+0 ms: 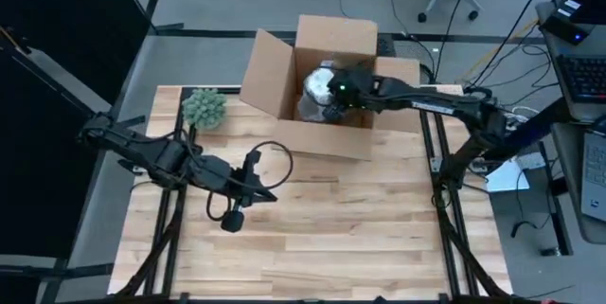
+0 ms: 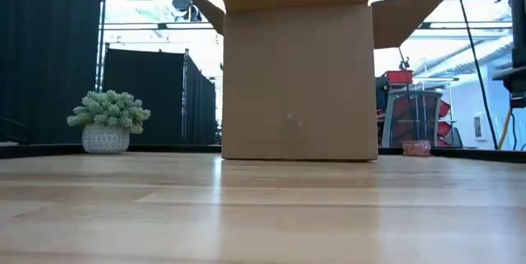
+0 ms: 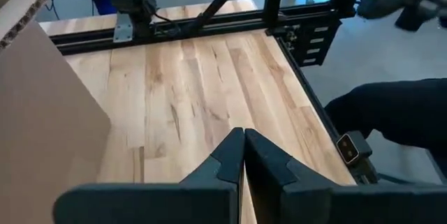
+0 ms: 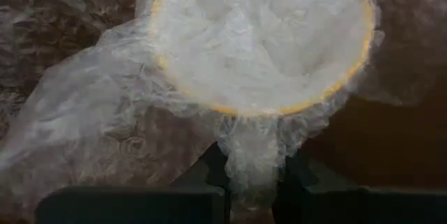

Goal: Wrap mug
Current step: Put the orange wrapped mug into the box, then return to Home Position

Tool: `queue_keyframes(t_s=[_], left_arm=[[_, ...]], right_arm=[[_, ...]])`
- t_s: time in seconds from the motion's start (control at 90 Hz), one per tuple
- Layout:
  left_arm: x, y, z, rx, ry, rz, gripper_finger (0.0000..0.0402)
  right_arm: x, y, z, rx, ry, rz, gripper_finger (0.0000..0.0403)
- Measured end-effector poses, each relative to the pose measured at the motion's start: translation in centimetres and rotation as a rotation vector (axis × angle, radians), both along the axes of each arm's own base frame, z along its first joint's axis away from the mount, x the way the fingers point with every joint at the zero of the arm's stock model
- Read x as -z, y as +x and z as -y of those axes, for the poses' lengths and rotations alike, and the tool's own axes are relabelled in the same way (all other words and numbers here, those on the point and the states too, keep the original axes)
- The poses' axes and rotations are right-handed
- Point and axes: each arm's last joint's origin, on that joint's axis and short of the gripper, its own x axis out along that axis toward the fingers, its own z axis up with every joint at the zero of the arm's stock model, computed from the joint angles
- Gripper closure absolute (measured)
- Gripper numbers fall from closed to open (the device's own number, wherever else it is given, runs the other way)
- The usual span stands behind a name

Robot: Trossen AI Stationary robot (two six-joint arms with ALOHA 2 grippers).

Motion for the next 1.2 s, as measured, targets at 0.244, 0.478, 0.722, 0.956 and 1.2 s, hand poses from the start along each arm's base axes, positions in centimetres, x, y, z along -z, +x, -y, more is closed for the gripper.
queue_keyframes(t_s=[0.244, 0.478, 0.722, 0.956, 1.2], left_arm=[[0.0, -0.5, 1.2, 0.069, 0.027, 0.008, 0.0402], [0.0, -0.6, 1.5, 0.079, 0.027, 0.008, 0.0402], [0.0, -0.6, 1.5, 0.076, 0.023, 0.007, 0.0402], [0.0, -0.6, 1.5, 0.075, 0.020, 0.006, 0.0402], [0.0, -0.6, 1.4, 0.075, 0.021, 0.007, 0.0402]], right_arm=[[2.7, 1.6, 0.7, 0.051, -0.002, 0.121, 0.0361], [3.9, 1.2, 0.4, 0.091, 0.047, 0.115, 0.0332], [4.2, 1.2, 0.5, 0.099, 0.089, 0.128, 0.0277], [2.7, 0.9, 0.4, 0.064, 0.084, 0.143, 0.0201], [-4.8, -1.5, -1.5, -0.049, -0.025, 0.267, 0.0177]])
